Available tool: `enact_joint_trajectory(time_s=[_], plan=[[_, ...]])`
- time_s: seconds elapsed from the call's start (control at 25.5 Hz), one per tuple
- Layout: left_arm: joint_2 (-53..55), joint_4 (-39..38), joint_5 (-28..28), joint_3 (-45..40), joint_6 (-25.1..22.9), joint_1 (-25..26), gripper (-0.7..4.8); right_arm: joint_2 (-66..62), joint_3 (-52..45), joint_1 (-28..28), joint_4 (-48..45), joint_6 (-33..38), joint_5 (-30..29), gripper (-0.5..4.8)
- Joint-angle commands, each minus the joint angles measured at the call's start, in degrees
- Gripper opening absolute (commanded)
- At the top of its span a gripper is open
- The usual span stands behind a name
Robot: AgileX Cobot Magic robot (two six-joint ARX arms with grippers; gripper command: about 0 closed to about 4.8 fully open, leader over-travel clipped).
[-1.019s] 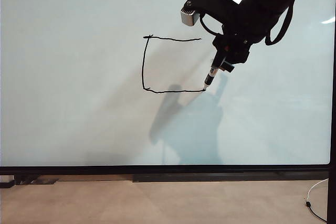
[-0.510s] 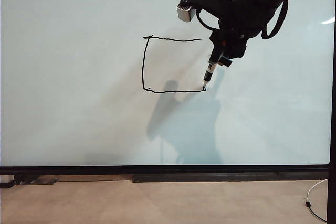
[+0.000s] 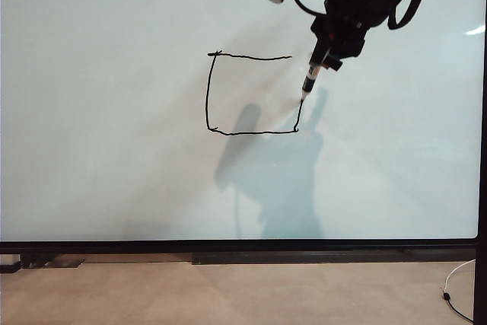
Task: Pick up the pen on the shelf to the right of the whiteboard and draw a rectangle.
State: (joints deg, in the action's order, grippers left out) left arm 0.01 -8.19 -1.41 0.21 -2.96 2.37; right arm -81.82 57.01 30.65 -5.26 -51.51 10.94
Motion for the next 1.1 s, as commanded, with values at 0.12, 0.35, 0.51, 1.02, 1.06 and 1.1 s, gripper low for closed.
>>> enact_joint_trajectory(time_s=[0.12,0.35,0.51,1.02,1.06,1.1], plan=[[0.0,0.5,-0.09,0.22,-0.02,-0.02,-0.05,2.1,0.83,0.66,-3.52,-0.66,1.9,-0.1],[0.0,0.5,-0.09,0.22,-0.02,-0.02,-0.05,3.52,0.96,1.33,-3.58,-1.05,2.45,-0.1],[0.0,0.5,-0.09,0.22,-0.02,-0.02,-0.05,4.26,1.27,1.36,-3.58,-1.14,2.45,-0.1],[0.0,0.5,-0.09,0.22,-0.02,-0.02,-0.05,5.38,1.77,1.36,-3.63,-1.49,2.45,-0.1],[0.0,0.5,-0.09,0.22,-0.02,-0.02,-0.05,5.51,1.77,1.36,-3.63,-1.49,2.45,-0.1],[0.0,0.5,-0.09,0.22,-0.02,-0.02,-0.05,5.64,1.77,1.38,-3.63,-1.49,2.43,-0.1]])
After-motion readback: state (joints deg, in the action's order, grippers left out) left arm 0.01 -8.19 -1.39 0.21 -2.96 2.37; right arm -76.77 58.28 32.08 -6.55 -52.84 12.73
